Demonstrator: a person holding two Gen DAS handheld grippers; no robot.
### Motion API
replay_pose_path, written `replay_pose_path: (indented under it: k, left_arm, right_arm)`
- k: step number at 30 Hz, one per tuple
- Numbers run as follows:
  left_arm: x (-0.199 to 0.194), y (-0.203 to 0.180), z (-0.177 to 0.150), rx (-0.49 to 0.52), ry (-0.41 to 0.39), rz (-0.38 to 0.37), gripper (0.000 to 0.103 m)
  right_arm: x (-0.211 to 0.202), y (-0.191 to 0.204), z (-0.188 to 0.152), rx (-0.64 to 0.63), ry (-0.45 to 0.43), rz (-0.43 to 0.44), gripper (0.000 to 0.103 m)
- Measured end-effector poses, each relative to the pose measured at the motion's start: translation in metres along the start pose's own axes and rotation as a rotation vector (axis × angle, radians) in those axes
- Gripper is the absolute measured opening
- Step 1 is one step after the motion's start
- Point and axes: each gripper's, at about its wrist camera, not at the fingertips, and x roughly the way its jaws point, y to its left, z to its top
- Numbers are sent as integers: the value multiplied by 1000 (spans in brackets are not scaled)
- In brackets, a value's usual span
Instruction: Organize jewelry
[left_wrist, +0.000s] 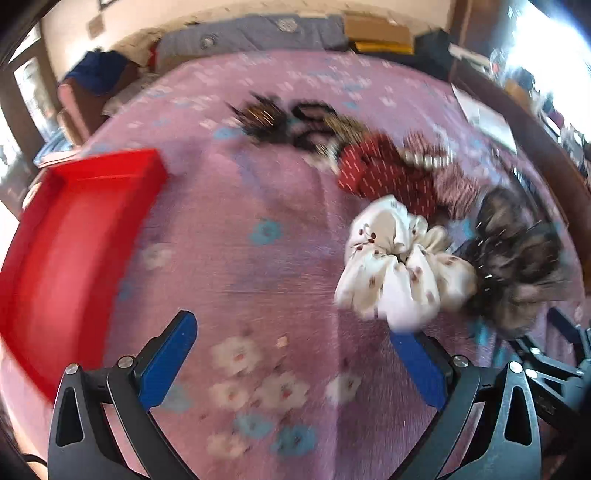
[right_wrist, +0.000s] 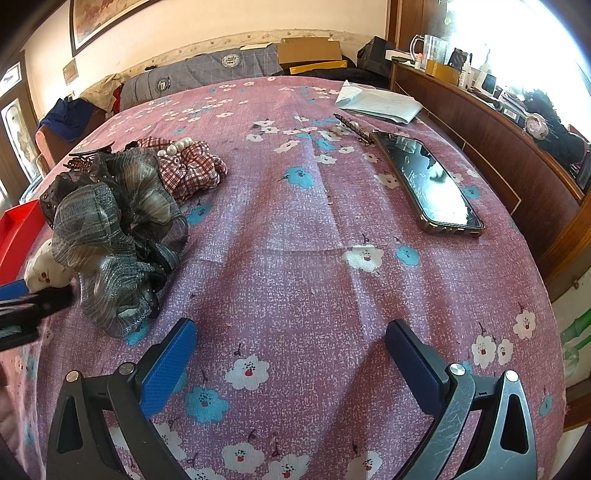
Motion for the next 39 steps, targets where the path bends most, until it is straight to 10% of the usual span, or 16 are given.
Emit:
replay_pose_path:
  k: [7, 22, 26, 39]
  left_arm:
    - [-102, 37, 9, -59, -229, 78, 103]
    - [-290, 58, 29, 2, -750, 286, 103]
    - [-304, 54, 44, 45, -726, 231, 103]
    - [-259, 68, 20, -64, -547, 219, 103]
  right_arm:
    - [-24, -11, -2, 75, 4, -29, 103]
    - [-207, 36, 72, 72, -424, 86, 103]
    - [-226, 48, 73, 136, -423, 204, 103]
    - [-200, 62, 58, 114, -314, 134, 103]
